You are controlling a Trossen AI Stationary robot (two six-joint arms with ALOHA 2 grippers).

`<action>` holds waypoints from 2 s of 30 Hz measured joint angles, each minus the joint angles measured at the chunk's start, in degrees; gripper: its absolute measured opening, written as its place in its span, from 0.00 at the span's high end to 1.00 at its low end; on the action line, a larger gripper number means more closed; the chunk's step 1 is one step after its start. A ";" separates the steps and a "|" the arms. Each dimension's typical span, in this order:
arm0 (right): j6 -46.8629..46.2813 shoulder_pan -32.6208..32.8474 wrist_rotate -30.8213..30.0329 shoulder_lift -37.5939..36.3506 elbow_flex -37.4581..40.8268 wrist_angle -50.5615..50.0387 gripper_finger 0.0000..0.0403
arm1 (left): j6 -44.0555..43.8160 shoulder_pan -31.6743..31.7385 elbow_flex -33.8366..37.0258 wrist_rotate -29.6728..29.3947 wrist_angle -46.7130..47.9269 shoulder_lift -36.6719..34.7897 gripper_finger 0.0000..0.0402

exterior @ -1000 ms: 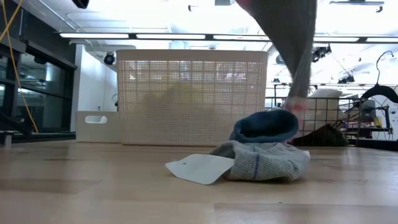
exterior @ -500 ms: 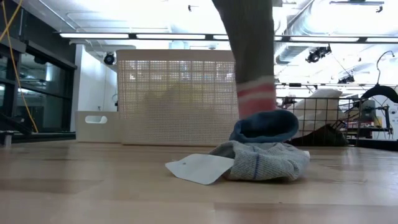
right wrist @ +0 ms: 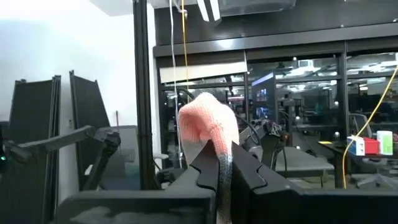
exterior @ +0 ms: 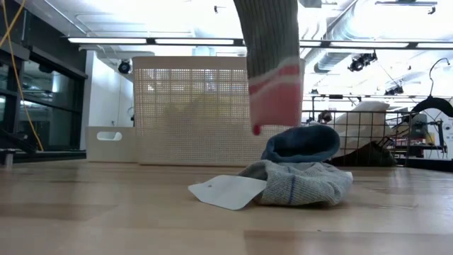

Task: Pick & Place Cloths
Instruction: Put the pink and gray sock into the white bin

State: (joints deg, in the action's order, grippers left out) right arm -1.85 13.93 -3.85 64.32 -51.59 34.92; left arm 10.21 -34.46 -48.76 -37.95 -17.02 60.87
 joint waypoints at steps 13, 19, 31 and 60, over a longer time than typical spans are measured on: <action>-4.52 -4.77 1.15 1.57 0.00 3.39 0.99 | 14.05 0.00 -6.31 -2.12 -0.22 11.25 0.09; -5.91 -4.72 0.74 1.48 0.00 3.01 0.99 | 20.96 1.14 -7.94 -3.59 0.28 15.01 0.08; -11.43 -5.75 -6.60 1.48 0.00 2.86 0.99 | 42.99 1.07 -13.21 -14.97 0.88 22.01 0.08; -24.63 -5.77 1.31 12.19 -0.02 23.38 0.99 | 65.88 6.78 -19.75 -36.29 7.35 30.81 0.08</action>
State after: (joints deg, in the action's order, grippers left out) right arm -26.47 8.16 -2.54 76.51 -51.61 58.30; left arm 76.09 -27.68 -68.51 -74.24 -9.67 91.68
